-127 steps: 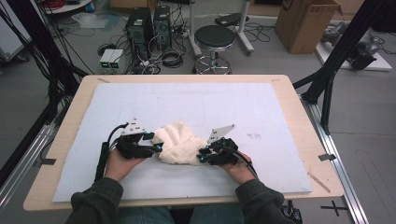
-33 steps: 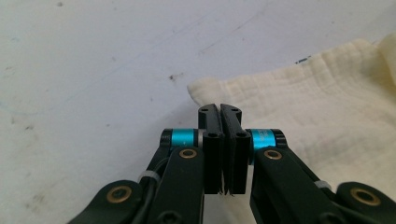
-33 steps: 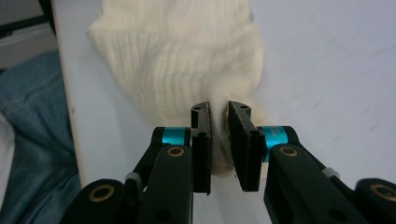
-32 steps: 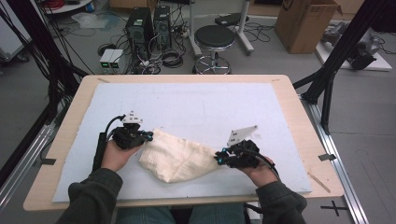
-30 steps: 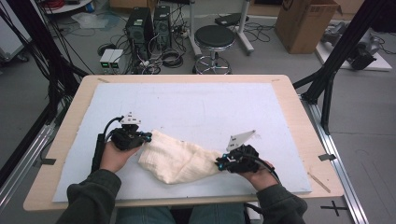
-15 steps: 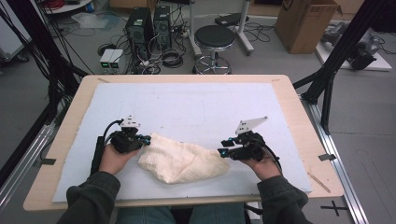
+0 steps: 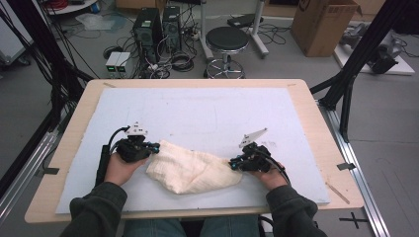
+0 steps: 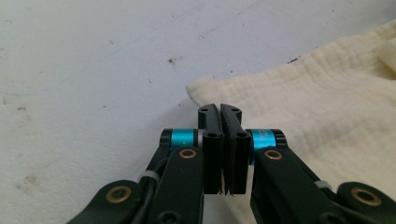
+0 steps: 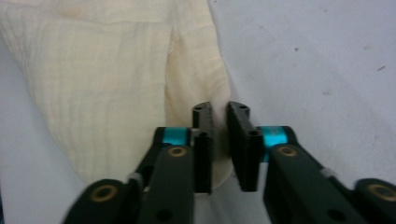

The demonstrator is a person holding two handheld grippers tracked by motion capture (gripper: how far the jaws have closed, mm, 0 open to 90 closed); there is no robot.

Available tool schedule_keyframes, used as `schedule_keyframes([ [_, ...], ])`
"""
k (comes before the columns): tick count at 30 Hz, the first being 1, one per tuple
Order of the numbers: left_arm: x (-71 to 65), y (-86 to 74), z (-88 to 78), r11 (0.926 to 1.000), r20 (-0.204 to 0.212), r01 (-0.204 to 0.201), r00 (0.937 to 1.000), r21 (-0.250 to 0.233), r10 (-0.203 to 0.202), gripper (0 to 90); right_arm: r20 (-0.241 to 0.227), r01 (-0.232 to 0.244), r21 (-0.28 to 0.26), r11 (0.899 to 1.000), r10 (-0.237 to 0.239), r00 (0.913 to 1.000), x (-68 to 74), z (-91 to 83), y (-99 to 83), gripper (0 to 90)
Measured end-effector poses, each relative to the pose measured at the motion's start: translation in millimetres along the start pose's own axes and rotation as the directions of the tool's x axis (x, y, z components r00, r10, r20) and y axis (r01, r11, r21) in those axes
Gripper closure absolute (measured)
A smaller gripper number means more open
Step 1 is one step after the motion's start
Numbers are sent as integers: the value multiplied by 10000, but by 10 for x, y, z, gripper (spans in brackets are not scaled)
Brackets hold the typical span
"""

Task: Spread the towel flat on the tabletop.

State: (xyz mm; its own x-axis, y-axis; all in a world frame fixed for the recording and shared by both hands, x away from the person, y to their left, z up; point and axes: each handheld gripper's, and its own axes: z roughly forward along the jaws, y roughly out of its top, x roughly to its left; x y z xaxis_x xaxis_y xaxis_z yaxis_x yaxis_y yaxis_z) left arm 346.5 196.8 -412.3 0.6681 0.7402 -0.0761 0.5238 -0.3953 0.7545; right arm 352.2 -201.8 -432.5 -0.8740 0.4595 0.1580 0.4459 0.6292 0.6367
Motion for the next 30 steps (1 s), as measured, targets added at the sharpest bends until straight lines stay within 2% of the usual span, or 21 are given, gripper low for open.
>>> schedule_keyframes([
  [2,5,3,-16,9999,34,36,10000,-108,-36,871,255,35,-73,10000,-33,9997,13,-30,20,835],
  [3,0,5,-28,9997,8,86,10000,-212,-85,871,507,138,-379,9992,-118,9986,21,-98,50,836],
  [6,-9,19,-77,9987,85,133,9999,-489,-129,871,709,220,-693,9974,-170,9973,40,-187,88,836],
  [10,-17,51,-163,9960,134,199,9997,-866,-188,872,1141,590,-1133,9918,-460,9924,79,-362,179,836],
  [12,-13,67,-213,9928,234,370,9991,-1140,-345,872,1305,729,-1244,9895,-565,9898,95,-434,226,836],
  [17,24,151,-294,9857,162,550,9985,-1593,-531,871,1759,937,-1501,9842,-667,9821,78,-537,343,836],
  [19,46,199,-323,9798,148,695,9976,-1875,-679,871,2279,1039,-1637,9810,-648,9715,56,-578,389,836],
  [21,63,240,-334,9757,189,793,9968,-2041,-771,871,2164,972,-1951,9760,-538,9748,23,-606,427,835],
  [25,90,269,-263,9769,156,824,9966,-1972,-809,872,1575,843,-1587,9837,-591,9857,-48,-527,484,835],
  [28,198,306,-139,9768,-125,1056,9939,-1863,-1099,872,1474,750,-1132,9907,-579,9874,-160,-418,560,840],
  [29,252,355,-89,9722,-354,1227,9906,-1993,-1323,872,1629,766,-968,9924,-601,9848,-215,-389,610,844],
  [30,320,429,-43,9632,-488,1390,9869,-2300,-1541,873,1933,723,-817,9940,-553,9796,-281,-370,684,847],
])
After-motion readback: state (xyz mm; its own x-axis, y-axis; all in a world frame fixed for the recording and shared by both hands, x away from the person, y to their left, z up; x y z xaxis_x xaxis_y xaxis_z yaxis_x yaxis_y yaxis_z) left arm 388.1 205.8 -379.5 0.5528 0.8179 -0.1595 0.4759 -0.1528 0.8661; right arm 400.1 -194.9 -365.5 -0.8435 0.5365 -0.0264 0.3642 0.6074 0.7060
